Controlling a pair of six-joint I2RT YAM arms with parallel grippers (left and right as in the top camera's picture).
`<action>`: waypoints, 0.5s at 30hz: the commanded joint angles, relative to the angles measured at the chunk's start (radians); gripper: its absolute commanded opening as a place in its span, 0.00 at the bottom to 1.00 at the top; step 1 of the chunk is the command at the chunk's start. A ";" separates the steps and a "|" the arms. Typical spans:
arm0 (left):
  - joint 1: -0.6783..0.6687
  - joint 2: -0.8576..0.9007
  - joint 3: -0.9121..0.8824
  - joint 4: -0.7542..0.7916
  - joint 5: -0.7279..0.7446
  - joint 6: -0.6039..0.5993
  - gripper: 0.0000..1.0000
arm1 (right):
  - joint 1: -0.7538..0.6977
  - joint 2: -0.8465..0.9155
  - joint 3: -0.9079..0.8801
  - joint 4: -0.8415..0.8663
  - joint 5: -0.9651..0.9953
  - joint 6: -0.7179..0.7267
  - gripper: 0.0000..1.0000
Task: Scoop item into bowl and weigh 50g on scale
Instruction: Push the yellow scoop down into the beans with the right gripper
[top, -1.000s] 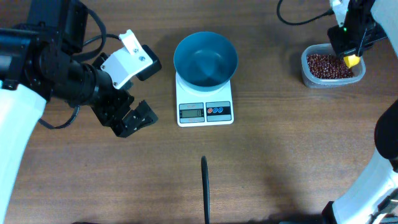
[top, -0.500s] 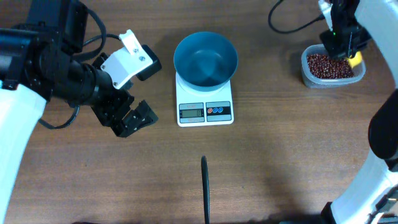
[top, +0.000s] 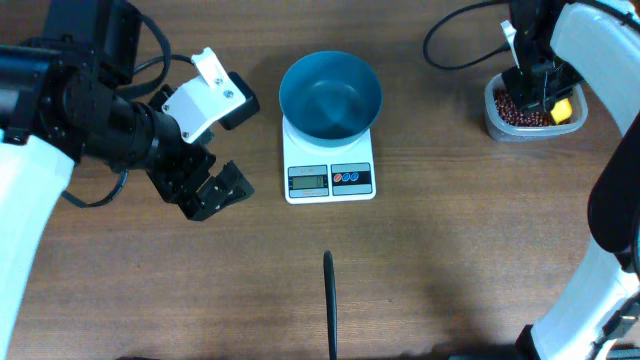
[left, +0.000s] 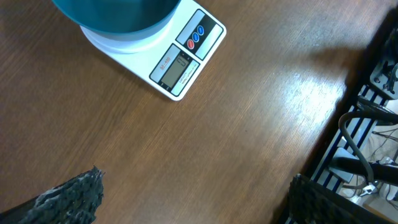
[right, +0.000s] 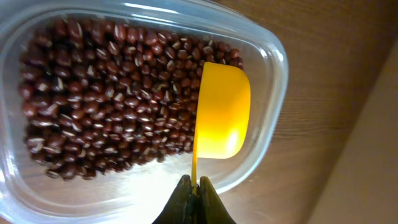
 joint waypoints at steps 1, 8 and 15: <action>-0.003 -0.018 0.016 0.000 0.018 0.020 0.99 | -0.006 0.009 -0.012 0.011 -0.083 0.045 0.04; -0.003 -0.018 0.016 0.000 0.018 0.020 0.99 | -0.018 0.013 -0.060 0.025 -0.088 0.137 0.04; -0.003 -0.018 0.016 0.000 0.018 0.020 0.99 | -0.092 0.013 -0.060 0.027 -0.301 0.184 0.04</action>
